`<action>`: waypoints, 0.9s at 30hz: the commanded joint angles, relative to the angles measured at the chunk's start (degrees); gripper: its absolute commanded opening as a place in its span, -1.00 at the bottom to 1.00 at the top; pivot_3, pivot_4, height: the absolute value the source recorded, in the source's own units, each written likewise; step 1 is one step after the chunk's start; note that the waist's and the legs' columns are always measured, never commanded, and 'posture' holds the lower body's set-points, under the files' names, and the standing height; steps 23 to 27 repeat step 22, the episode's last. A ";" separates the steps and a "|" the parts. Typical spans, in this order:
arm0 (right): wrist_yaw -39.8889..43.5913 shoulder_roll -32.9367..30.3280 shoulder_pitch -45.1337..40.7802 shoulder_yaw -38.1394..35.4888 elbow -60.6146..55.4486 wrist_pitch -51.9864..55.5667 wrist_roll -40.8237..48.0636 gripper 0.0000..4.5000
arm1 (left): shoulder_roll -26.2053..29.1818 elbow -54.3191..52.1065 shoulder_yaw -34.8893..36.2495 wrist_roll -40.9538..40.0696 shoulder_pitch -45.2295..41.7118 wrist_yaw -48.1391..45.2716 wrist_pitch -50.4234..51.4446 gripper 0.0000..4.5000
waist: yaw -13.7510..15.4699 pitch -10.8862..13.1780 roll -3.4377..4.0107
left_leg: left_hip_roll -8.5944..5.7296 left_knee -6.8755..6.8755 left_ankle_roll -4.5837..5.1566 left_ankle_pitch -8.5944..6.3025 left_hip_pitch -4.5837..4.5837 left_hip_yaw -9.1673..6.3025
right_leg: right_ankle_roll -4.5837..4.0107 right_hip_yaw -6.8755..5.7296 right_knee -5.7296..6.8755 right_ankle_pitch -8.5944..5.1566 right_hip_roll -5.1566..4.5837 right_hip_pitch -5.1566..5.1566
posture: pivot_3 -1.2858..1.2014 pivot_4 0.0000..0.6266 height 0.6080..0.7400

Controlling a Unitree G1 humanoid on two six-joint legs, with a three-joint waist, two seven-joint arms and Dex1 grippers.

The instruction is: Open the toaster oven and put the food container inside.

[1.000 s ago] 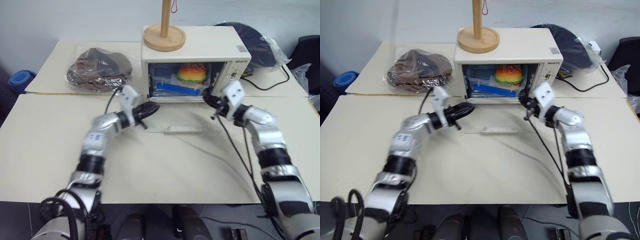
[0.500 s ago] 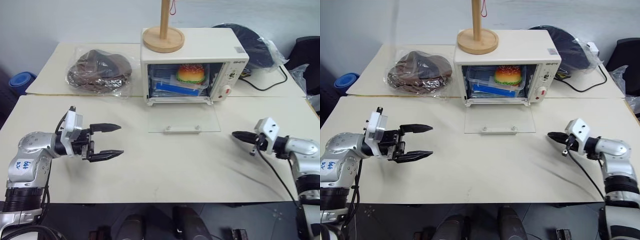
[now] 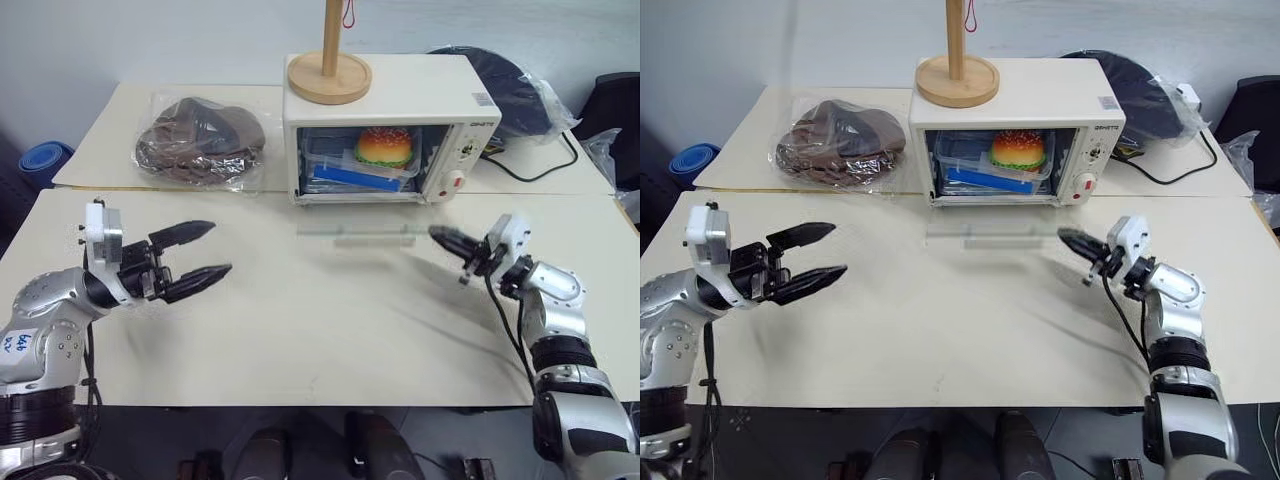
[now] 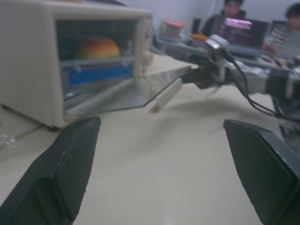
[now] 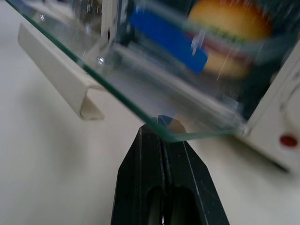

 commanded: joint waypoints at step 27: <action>15.98 -12.25 23.27 2.69 -31.39 9.87 4.71 0.98 | 7.84 1.59 1.85 14.85 18.83 -2.01 -20.85 1.00 | 0.18 -0.01 0.02 | -0.02 -0.65 0.35 -0.14 0.22 0.10 | -0.04 0.02 -0.33 0.00 -0.08 0.00 | 0.03 -0.52 1.00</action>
